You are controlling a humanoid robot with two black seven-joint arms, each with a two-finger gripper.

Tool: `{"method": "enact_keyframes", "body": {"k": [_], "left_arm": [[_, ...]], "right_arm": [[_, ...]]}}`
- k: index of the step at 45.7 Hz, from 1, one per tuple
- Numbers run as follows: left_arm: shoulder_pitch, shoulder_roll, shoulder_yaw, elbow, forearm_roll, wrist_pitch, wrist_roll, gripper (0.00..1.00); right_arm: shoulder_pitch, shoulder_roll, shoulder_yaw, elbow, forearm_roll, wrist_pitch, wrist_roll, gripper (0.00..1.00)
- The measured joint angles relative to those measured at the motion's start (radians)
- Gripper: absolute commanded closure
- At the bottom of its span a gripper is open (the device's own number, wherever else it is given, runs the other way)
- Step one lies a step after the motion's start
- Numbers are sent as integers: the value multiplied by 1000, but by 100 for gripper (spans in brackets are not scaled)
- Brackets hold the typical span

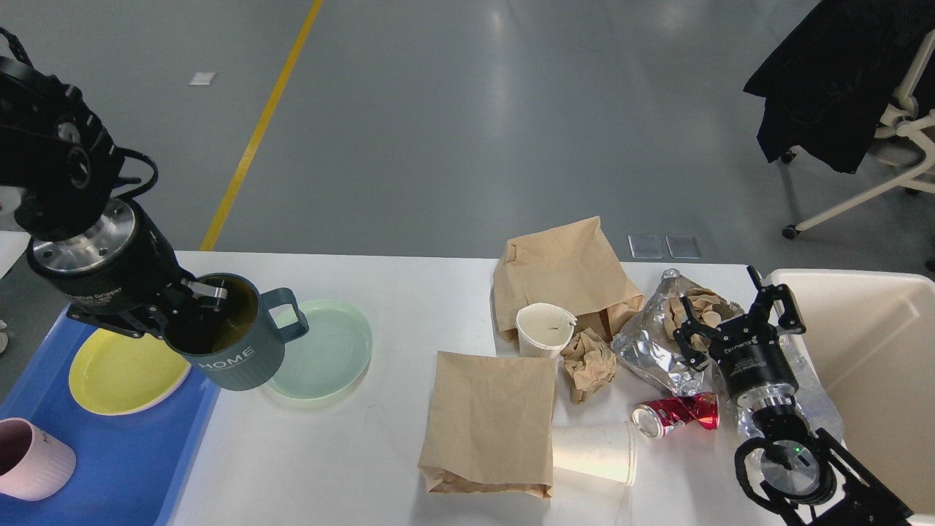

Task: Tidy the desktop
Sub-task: 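Lift the teal mug and set it on the tray near the pink cup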

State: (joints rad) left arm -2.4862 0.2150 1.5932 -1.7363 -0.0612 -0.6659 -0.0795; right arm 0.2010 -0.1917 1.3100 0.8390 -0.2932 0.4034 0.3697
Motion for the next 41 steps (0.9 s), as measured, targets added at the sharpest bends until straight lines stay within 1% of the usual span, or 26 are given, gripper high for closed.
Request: {"method": "enact_keyframes", "body": {"k": [4, 10, 13, 16, 20, 26, 29, 34, 40, 41], "left_arm": [[-41, 2, 17, -4, 0, -38, -6, 100], [-39, 20, 54, 6, 3, -48, -13, 100], [-26, 54, 82, 27, 12, -51, -25, 100], [-6, 114, 111, 57, 40, -52, -44, 100], [55, 199, 132, 119, 126, -44, -75, 100], [235, 339, 128, 253, 253, 3, -140, 100], [323, 404, 113, 325, 296, 22, -154, 100], [490, 492, 29, 451, 352, 30, -158, 100], [739, 559, -160, 600, 427, 22, -147, 100], [819, 572, -225, 646, 452, 18, -138, 100]], "right_arm": [[0, 0, 0, 0, 0, 0, 0, 0], [0, 0, 0, 0, -1, 0, 0, 0], [0, 0, 0, 0, -1, 0, 0, 0], [0, 0, 0, 0, -1, 0, 0, 0], [0, 0, 0, 0, -1, 0, 0, 0], [0, 0, 0, 0, 0, 0, 0, 0], [0, 0, 0, 0, 0, 0, 0, 0], [0, 0, 0, 0, -1, 0, 0, 0], [0, 0, 0, 0, -1, 0, 0, 0], [0, 0, 0, 0, -1, 0, 0, 0]]}}
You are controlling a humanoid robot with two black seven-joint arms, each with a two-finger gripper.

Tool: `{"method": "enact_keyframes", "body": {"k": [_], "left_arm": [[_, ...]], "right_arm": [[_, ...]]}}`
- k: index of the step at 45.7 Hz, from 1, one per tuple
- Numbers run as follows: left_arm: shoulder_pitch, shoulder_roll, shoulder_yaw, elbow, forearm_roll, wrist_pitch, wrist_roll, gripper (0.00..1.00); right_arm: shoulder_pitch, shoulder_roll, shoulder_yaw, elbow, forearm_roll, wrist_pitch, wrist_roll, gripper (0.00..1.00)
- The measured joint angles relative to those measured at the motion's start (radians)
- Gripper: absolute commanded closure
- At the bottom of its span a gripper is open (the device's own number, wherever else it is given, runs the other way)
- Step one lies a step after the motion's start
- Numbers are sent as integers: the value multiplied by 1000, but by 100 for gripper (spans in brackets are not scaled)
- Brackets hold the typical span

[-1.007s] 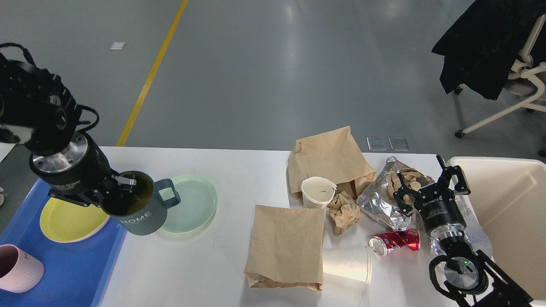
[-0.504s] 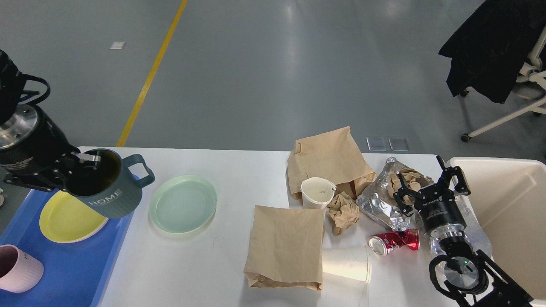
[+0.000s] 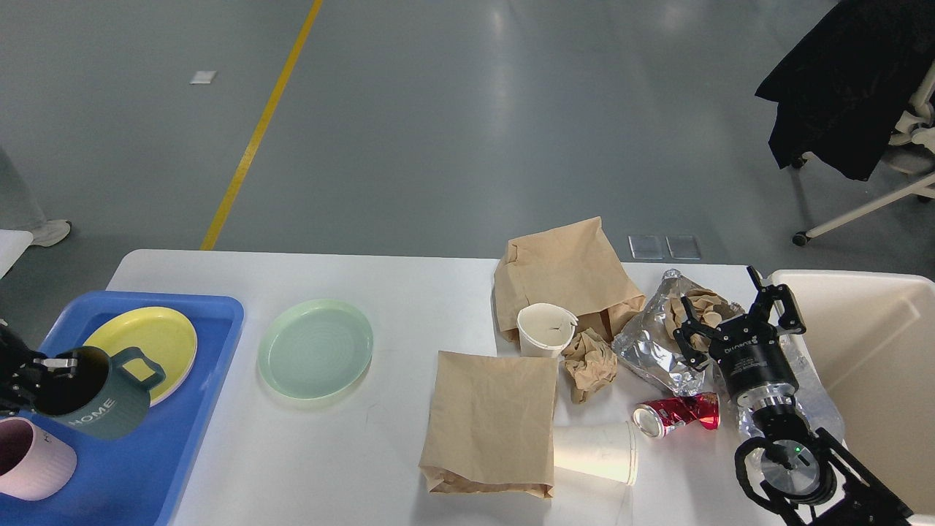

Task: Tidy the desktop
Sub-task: 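Lift the teal mug and set it on the tray near the pink cup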

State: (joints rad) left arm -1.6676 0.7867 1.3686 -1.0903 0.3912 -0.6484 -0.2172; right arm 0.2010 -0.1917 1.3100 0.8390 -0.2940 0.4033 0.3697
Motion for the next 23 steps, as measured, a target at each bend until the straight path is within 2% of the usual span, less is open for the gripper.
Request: {"method": "enact_keyframes", "body": {"k": [7, 10, 23], "left_arm": [[213, 28, -165, 116, 58, -17, 55, 100], [280, 34, -216, 159, 76, -19, 66, 100], [389, 38, -316, 225, 105, -20, 68, 100]], "right_arm": [[0, 0, 0, 0, 0, 0, 0, 0], [0, 0, 0, 0, 0, 0, 0, 0], [0, 0, 0, 0, 0, 0, 0, 0]]}}
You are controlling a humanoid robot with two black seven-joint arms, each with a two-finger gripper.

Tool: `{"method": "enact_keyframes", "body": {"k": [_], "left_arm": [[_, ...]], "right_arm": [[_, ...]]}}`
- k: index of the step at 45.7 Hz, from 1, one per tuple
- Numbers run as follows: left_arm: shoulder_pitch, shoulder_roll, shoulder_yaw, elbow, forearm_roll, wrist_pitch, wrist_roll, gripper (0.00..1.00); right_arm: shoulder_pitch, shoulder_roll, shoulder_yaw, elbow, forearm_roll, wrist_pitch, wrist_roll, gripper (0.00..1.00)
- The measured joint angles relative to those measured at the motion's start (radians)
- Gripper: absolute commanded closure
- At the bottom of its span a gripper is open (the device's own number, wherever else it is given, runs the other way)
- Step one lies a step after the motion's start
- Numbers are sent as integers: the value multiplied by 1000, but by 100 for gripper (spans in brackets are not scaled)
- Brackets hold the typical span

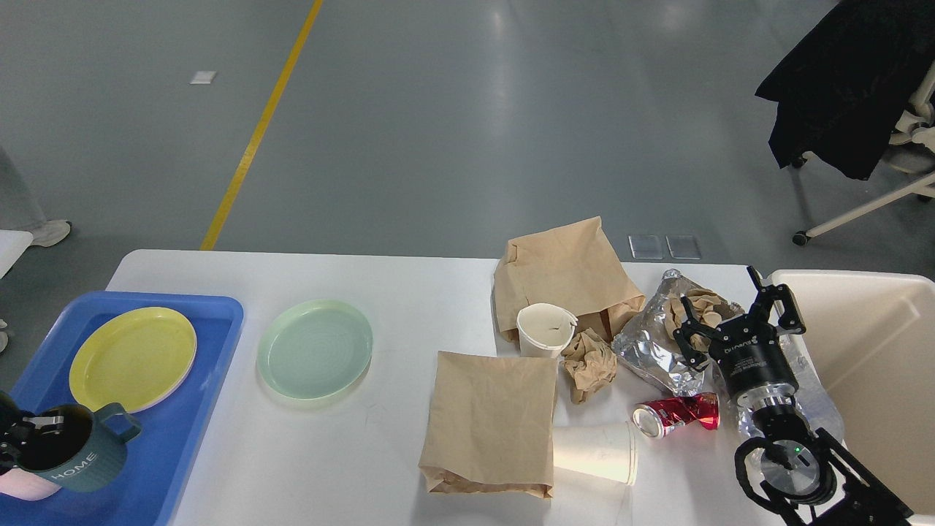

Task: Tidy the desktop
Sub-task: 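Lift the teal mug and set it on the tray near the pink cup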

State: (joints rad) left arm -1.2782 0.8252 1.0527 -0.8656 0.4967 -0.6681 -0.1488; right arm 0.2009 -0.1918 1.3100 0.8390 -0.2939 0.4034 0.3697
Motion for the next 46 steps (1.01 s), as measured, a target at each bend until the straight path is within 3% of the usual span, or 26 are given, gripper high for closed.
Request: {"method": "enact_keyframes", "body": {"k": [34, 41, 46], "left_arm": [[94, -1, -82, 1, -4, 16, 3, 97], [103, -3, -85, -1, -10, 22, 3, 85], [106, -3, -86, -5, -16, 31, 2, 61]], "right_arm": [[0, 0, 0, 0, 0, 0, 0, 0], [0, 0, 0, 0, 0, 0, 0, 0], [0, 0, 0, 0, 0, 0, 0, 0]]}}
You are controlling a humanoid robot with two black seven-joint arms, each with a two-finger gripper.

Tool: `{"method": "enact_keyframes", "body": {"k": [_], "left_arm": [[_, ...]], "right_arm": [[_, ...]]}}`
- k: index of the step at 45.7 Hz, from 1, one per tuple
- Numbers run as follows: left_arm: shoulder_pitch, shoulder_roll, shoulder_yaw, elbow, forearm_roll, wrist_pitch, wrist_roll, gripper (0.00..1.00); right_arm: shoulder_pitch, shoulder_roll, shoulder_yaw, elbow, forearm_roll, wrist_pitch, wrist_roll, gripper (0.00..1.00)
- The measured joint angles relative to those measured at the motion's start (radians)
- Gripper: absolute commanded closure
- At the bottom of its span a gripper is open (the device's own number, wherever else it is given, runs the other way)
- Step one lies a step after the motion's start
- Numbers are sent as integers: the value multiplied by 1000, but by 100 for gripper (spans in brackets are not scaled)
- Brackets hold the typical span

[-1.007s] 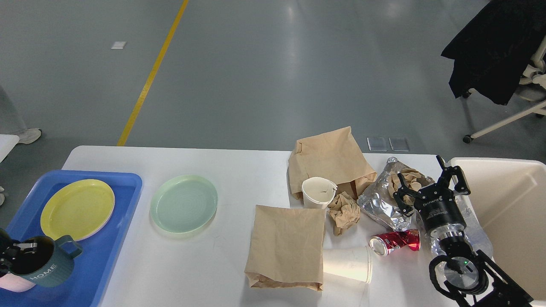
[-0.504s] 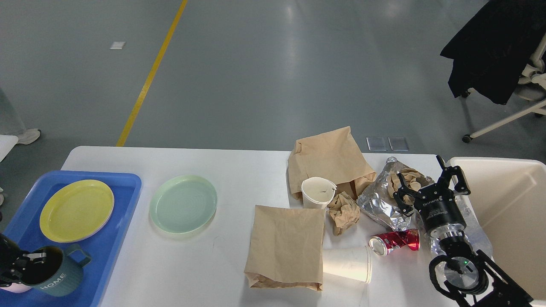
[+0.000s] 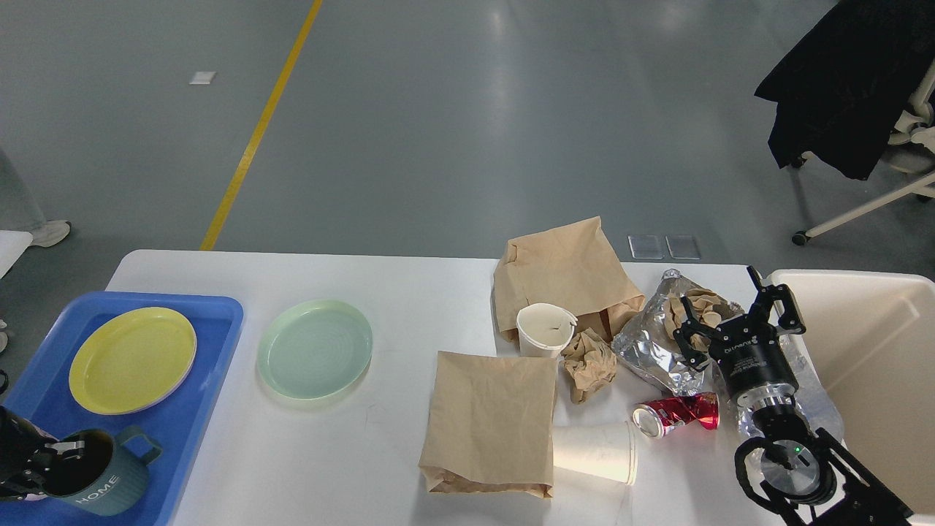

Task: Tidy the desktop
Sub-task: 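Lift the teal mug and set it on the tray near the pink cup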

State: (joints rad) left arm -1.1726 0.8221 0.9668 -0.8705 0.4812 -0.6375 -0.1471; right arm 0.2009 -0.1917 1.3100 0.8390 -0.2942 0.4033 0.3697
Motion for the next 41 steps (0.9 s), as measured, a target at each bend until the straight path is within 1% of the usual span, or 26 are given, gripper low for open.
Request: {"method": "enact_keyframes", "body": {"k": [5, 7, 8, 12, 17, 33, 37, 41], "left_arm": [[2, -1, 0, -6, -28, 55, 0, 23], [5, 0, 0, -8, -49, 87, 0, 14], [7, 0, 0, -10, -61, 103, 1, 13], [12, 4, 1, -23, -113, 160, 4, 10], [12, 12, 5, -44, -137, 182, 5, 7], [1, 26, 15, -77, -141, 169, 1, 6], [-26, 31, 27, -120, -141, 153, -1, 6], [-94, 45, 78, -185, -141, 147, -3, 6]], "right_arm": [[0, 0, 0, 0, 0, 0, 0, 0], [0, 0, 0, 0, 1, 0, 0, 0], [0, 0, 0, 0, 1, 0, 0, 0], [0, 0, 0, 0, 1, 0, 0, 0], [0, 0, 0, 0, 1, 0, 0, 0], [0, 0, 0, 0, 0, 0, 0, 0], [0, 0, 0, 0, 1, 0, 0, 0], [0, 0, 0, 0, 1, 0, 0, 0]]}}
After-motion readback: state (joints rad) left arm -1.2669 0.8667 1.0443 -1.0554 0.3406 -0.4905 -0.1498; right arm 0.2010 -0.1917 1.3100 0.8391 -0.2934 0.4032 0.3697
